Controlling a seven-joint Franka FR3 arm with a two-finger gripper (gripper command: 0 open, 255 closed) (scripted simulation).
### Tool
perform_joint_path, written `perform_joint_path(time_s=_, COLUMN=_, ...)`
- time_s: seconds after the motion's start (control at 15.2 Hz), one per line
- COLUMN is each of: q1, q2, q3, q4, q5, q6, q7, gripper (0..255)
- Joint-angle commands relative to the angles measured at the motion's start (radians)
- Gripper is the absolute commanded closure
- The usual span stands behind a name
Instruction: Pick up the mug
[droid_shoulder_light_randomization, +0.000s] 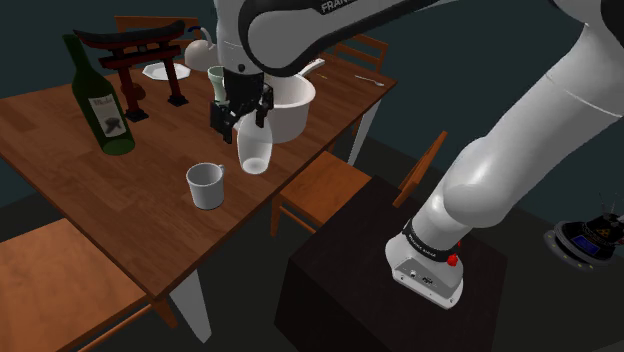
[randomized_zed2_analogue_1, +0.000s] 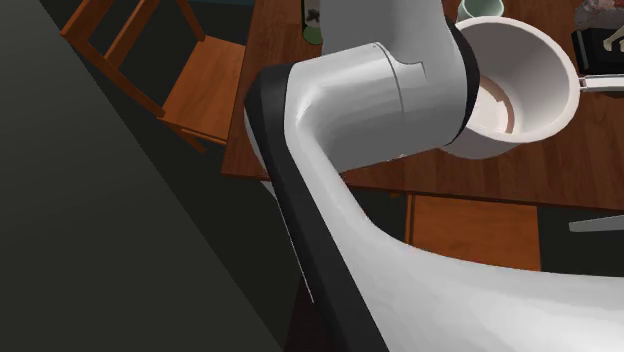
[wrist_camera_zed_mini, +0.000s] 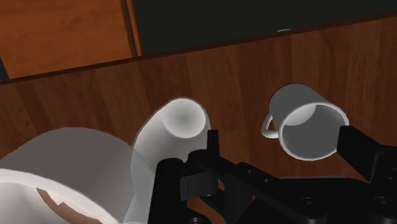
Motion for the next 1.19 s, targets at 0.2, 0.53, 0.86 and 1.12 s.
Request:
perform_joint_path(time_s=0.2, q1=0.025, q2=0.199, q3=0.042, q4=0.095, q5=-0.102, q6=0.063, q7=0.111, gripper=0)
perform_joint_path(time_s=0.53, q1=0.082, q2=0.399, q3=0.044, q4=0.221, q5=-0.214, q6=0.089, q7=0.211, gripper=0)
perform_joint_path(time_s=0.86, q1=0.138, q2=0.539, q3=0.025, q4=0.319, q5=-0.281, q6=0.102, q7=0.265, gripper=0)
perform_joint_path(time_s=1.12, q1=0.147, q2=0.574, q3=0.012, q4=0.311, q5=-0.304, q6=0.141, q7=0.282, gripper=0)
